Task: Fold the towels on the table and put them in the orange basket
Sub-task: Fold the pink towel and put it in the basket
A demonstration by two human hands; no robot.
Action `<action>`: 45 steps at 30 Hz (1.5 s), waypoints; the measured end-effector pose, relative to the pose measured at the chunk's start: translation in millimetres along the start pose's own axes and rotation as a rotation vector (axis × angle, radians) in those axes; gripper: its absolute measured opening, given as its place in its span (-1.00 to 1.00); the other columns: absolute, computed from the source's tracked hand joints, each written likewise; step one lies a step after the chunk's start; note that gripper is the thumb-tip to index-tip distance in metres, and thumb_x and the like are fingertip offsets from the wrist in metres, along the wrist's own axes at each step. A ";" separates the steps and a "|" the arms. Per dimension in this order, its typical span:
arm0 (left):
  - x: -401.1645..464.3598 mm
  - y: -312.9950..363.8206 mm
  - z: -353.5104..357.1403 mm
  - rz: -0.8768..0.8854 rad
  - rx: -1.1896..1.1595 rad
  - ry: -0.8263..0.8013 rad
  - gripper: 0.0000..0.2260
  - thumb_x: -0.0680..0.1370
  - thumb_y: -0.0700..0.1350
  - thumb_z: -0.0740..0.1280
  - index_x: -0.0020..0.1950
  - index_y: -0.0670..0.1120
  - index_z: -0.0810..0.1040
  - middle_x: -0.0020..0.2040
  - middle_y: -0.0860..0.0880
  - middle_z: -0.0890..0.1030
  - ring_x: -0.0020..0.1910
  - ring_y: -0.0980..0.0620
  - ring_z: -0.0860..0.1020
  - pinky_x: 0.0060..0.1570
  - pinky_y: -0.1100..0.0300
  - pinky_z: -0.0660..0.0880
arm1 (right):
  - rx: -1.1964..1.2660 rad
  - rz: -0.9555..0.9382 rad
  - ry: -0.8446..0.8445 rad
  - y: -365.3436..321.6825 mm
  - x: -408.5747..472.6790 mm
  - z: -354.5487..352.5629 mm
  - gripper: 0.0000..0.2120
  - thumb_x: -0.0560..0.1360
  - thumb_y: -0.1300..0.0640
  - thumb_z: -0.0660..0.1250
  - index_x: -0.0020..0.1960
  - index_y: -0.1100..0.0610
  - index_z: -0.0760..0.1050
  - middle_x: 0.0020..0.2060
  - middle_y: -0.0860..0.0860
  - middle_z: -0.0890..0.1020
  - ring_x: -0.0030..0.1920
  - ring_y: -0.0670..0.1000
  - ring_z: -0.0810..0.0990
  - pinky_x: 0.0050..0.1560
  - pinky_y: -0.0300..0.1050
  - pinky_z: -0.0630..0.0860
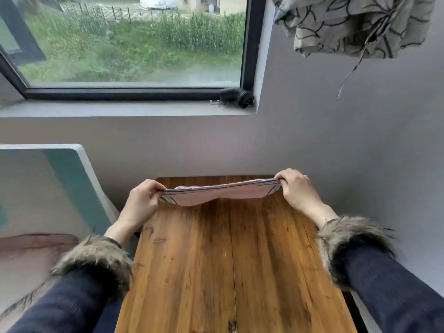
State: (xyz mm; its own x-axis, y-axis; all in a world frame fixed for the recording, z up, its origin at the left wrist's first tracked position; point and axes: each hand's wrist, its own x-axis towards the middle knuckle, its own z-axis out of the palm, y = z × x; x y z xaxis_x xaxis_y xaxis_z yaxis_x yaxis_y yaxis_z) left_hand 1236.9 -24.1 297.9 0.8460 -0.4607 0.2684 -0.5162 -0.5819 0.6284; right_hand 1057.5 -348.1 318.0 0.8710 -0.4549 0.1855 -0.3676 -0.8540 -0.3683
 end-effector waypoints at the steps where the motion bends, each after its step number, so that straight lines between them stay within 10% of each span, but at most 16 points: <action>1: -16.6 -7.8 10.2 -0.004 0.016 -0.049 -0.87 0.47 -0.38 0.32 -0.11 -0.20 0.61 -0.13 -0.09 0.59 -0.14 -0.03 0.53 -0.02 0.18 0.42 | -0.030 0.017 -0.059 7.0 -15.7 14.7 -0.79 0.56 0.26 0.17 0.10 0.17 0.54 0.09 0.08 0.58 0.18 0.12 0.48 0.17 0.01 0.32; 13: -222.8 -89.1 115.1 -0.198 0.197 -0.770 -0.86 0.50 -0.30 0.29 0.00 -0.17 0.60 -0.01 -0.10 0.58 0.03 -0.10 0.53 0.05 0.07 0.43 | -0.169 0.145 -0.748 59.5 -218.3 153.1 -0.72 0.55 0.26 0.12 0.15 0.12 0.53 0.13 0.05 0.58 0.15 0.07 0.51 0.17 -0.05 0.35; 21: -281.3 -93.1 124.0 -0.098 0.343 -0.861 -0.77 0.58 -0.21 0.21 0.18 -0.08 0.57 0.16 -0.03 0.52 0.13 -0.03 0.46 0.12 0.08 0.42 | -0.199 0.197 -0.934 57.8 -263.6 173.8 -0.71 0.56 0.21 0.10 0.14 0.11 0.56 0.12 0.06 0.58 0.15 0.10 0.51 0.17 0.00 0.42; 26: -284.1 -96.0 126.8 -0.027 0.392 -0.900 -0.71 0.59 -0.15 0.17 0.28 -0.02 0.52 0.22 0.03 0.48 0.18 0.02 0.40 0.12 0.14 0.37 | -0.361 0.154 -0.771 43.6 -251.0 185.1 -0.69 0.59 0.11 0.04 -0.05 0.13 0.55 -0.05 0.06 0.60 0.03 0.10 0.49 -0.01 -0.02 0.34; 40: -146.0 -132.4 152.3 -0.404 -0.008 -0.327 -0.74 0.59 -0.30 0.15 0.24 -0.20 0.51 0.13 -0.16 0.55 0.13 -0.08 0.50 0.15 0.19 0.36 | -0.109 0.018 -0.489 -30.2 -147.1 286.1 -0.49 0.59 -0.01 0.10 0.50 0.07 0.12 0.52 0.08 0.09 0.52 0.08 -0.04 0.45 0.13 -0.15; 45: -70.8 -169.8 185.3 -0.312 0.004 -0.406 -0.55 0.56 -0.34 0.16 0.43 -0.06 0.33 0.21 -0.19 0.39 0.24 -0.10 0.35 0.28 0.13 0.26 | -0.183 0.031 -0.451 -26.5 -117.1 323.9 -0.41 0.58 -0.16 0.02 0.53 0.01 -0.04 0.54 0.04 -0.04 0.53 0.06 -0.13 0.45 0.20 -0.26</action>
State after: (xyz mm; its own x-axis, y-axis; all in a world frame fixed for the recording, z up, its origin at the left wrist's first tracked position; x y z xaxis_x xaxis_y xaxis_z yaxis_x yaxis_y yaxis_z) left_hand 1240.0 -16.8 36.9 0.8403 -0.4874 -0.2372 -0.2484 -0.7352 0.6307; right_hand 1070.8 -190.3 10.9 0.8984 -0.3600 -0.2515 -0.4112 -0.8906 -0.1941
